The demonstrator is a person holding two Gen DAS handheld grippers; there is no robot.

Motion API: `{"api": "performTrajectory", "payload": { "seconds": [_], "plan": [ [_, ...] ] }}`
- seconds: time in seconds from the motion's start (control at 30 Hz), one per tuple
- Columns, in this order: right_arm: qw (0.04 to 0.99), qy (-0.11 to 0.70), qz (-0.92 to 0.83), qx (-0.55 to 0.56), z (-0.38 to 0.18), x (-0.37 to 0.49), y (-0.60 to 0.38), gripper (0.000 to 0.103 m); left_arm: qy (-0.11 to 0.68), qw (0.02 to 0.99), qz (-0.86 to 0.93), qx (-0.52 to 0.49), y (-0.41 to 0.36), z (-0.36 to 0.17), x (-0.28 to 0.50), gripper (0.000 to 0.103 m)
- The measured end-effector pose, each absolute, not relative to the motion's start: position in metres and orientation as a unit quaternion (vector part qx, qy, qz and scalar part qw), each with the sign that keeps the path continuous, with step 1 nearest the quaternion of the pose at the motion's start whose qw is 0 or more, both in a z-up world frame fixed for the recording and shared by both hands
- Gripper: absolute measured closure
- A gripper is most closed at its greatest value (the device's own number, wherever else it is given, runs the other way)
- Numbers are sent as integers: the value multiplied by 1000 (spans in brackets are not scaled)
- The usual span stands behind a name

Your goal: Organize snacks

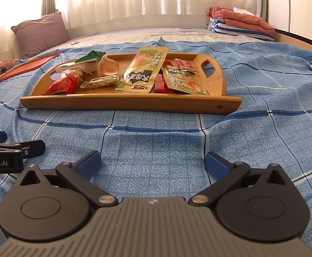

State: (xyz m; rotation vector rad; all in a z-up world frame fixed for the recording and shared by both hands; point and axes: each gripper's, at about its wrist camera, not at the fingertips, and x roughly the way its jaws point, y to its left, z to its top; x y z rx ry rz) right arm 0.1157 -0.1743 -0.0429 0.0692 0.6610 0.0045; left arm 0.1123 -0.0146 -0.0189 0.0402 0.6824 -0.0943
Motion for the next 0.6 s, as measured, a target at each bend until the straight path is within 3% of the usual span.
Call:
{"api": "performTrajectory", "payload": {
  "seconds": [0.6],
  "plan": [
    [945,324,2,34,-43,115,-175,0,335,941,-45,23,-15,-19,112,0]
  ]
}}
